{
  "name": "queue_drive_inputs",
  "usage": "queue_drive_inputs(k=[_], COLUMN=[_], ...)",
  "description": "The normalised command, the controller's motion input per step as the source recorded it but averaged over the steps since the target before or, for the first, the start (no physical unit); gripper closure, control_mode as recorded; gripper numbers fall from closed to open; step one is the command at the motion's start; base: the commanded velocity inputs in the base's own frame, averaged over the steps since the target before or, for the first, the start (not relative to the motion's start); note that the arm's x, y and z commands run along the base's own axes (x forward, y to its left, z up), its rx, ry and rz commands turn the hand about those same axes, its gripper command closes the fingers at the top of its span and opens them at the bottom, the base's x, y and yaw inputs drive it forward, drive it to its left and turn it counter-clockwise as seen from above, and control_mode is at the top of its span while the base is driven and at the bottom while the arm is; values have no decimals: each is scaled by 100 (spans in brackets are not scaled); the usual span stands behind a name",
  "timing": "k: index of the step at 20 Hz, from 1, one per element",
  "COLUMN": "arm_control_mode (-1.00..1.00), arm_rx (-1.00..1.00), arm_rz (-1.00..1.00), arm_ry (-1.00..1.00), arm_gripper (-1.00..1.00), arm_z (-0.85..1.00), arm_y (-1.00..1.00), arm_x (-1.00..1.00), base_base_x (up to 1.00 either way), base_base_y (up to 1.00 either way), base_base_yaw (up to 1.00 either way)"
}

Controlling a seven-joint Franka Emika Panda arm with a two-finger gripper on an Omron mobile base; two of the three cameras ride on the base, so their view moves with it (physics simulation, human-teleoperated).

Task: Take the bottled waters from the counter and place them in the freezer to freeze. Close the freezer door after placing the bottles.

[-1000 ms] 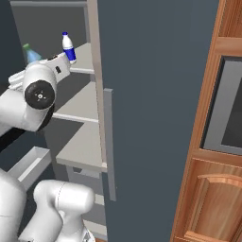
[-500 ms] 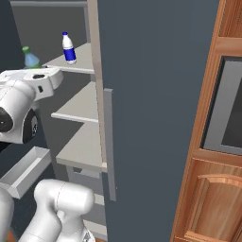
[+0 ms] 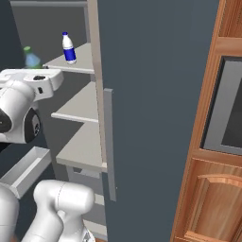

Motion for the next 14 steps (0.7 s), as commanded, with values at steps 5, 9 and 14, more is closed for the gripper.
queue_drive_inputs(k=[5, 9, 14], arm_control_mode=[-100, -100, -100], arm_rx=[2, 0, 0], arm_rz=[-3, -8, -6], arm_ry=[5, 9, 7], arm_gripper=[100, 100, 100], arm_z=[0, 10, 12], arm_y=[-12, 0, 4], arm_x=[35, 49, 33], base_base_x=[0, 0, 0], base_base_y=[0, 0, 0], base_base_yaw=[0, 0, 0])
